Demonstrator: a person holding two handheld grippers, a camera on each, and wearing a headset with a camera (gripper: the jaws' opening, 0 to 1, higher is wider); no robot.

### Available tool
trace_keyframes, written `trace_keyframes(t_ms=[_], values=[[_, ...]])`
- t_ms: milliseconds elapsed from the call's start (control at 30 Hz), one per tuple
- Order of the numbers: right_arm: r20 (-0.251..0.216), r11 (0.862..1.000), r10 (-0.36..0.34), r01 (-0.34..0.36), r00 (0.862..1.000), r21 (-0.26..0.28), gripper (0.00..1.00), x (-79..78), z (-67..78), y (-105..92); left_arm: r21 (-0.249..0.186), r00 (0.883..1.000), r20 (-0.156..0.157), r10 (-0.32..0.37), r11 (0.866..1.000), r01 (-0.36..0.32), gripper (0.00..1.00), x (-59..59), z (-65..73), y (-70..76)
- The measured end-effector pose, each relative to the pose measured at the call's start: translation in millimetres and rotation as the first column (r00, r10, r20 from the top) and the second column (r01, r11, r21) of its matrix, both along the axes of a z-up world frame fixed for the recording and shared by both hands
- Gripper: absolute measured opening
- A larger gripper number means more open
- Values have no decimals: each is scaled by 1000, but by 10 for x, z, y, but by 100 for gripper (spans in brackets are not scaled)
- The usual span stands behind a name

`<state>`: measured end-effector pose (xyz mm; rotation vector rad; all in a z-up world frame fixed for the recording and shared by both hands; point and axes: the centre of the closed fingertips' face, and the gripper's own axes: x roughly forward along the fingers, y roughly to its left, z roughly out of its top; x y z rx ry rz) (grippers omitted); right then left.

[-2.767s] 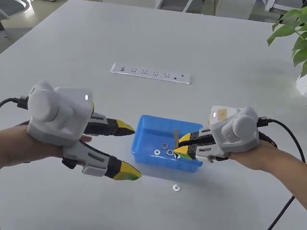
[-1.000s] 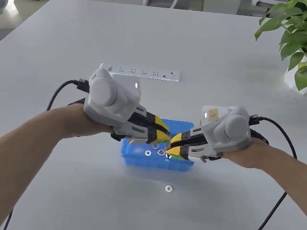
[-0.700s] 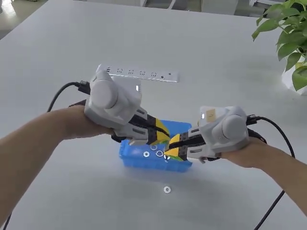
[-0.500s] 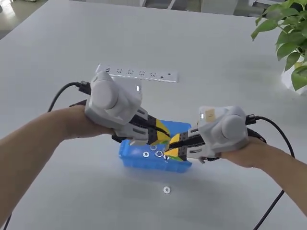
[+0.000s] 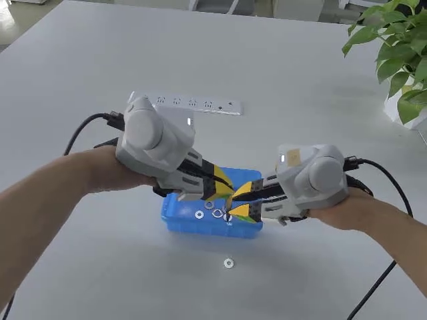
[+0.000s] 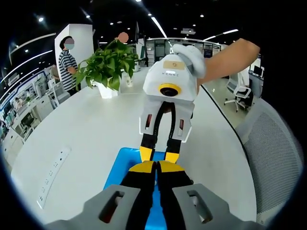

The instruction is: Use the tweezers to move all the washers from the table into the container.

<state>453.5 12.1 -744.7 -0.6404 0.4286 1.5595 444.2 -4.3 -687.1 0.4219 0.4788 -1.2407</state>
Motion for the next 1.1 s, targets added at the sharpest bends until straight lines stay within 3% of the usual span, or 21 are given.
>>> trace_keyframes(t_ms=[533, 1100], values=[[-9, 992, -119, 119, 993, 34, 26, -14, 131, -380, 15, 1000, 1, -6, 1000, 6, 5, -5, -16, -26], [-48, 971, -232, 234, 972, 42, 39, -181, 193, -690, 36, 999, 37, 6, 999, -8, 5, 2, 180, 24]])
